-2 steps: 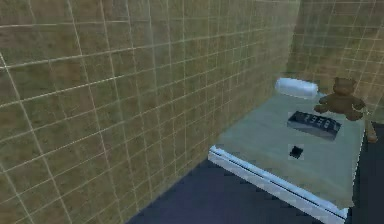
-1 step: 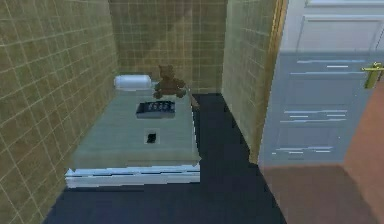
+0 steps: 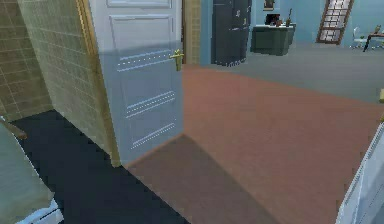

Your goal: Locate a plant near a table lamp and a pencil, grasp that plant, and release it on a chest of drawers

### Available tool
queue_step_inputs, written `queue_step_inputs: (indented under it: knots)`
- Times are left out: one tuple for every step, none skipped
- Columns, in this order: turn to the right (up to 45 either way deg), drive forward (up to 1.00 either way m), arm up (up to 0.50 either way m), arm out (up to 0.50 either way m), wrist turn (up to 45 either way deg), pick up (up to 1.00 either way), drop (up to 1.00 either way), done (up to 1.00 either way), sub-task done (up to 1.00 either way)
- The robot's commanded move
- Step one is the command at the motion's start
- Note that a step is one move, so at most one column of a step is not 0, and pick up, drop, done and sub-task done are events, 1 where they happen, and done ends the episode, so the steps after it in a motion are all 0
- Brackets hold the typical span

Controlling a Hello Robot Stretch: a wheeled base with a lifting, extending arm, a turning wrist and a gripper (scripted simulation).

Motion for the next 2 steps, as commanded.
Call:
queue_step_inputs:
  knots:
    - [0.0,0.7,0.0,0.0,0.0,0.0,0.0,0.0,0.0]
    - [15.0,0.0,0.0,0.0,0.0,0.0,0.0,0.0,0.0]
